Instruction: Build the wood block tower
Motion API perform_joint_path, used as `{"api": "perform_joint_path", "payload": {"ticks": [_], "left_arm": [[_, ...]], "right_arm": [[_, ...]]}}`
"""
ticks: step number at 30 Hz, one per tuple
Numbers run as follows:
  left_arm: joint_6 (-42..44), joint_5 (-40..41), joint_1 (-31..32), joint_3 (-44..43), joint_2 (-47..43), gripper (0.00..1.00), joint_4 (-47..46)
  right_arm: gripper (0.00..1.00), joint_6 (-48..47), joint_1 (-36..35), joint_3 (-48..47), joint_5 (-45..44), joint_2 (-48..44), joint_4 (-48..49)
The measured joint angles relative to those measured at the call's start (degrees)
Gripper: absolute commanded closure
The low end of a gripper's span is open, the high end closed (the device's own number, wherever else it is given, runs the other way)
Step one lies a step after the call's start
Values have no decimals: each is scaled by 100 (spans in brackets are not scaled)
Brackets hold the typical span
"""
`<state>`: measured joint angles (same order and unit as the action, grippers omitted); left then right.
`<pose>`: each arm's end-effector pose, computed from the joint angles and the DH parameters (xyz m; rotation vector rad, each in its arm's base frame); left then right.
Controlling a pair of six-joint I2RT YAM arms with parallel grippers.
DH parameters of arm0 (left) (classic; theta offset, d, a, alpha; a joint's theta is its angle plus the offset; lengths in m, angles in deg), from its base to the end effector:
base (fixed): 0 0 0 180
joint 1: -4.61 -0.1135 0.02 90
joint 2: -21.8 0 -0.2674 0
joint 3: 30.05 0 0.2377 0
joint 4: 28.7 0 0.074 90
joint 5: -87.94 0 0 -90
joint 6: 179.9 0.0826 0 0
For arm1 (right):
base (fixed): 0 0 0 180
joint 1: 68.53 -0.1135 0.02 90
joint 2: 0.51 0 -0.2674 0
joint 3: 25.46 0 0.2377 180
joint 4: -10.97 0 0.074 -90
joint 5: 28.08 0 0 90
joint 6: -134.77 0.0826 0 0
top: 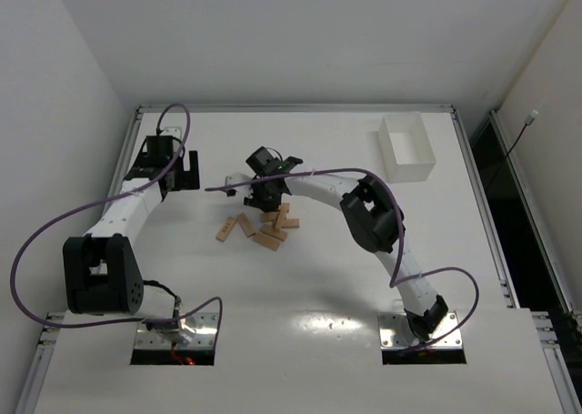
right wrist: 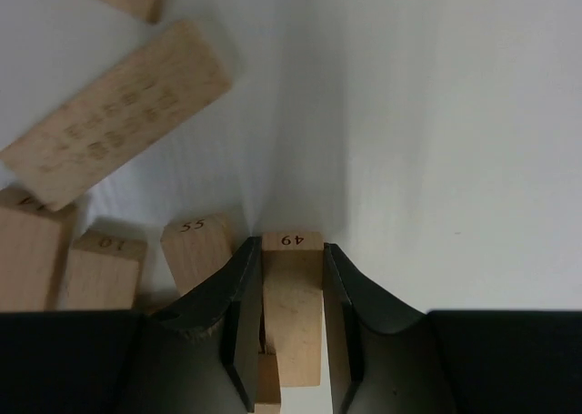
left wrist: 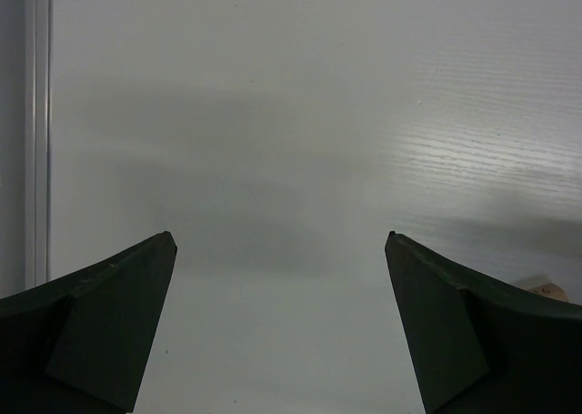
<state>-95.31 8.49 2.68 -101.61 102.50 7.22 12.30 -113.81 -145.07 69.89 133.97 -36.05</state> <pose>0.3204 0.0259 0.2298 -0.2396 2.3358 0.1871 0.3511 0.3708 0.1059 -1.7042 2.0401 0.2582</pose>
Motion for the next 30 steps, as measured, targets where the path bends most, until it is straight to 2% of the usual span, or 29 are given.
{"api": "perform_joint_path", "payload": {"ticks": [14, 21, 26, 30], "left_arm": [[-24, 4, 0, -57, 2, 1, 7], [-26, 0, 0, -57, 2, 1, 4], [-26, 2, 0, -57, 2, 1, 7], [-26, 17, 0, -57, 2, 1, 4]], "right_arm": [[100, -365, -317, 1845, 402, -1150, -245], [100, -286, -299, 2367, 282, -1541, -219], [100, 1021, 94, 2063, -66, -1596, 146], [100, 2618, 562, 951, -535, -1469, 208]]}}
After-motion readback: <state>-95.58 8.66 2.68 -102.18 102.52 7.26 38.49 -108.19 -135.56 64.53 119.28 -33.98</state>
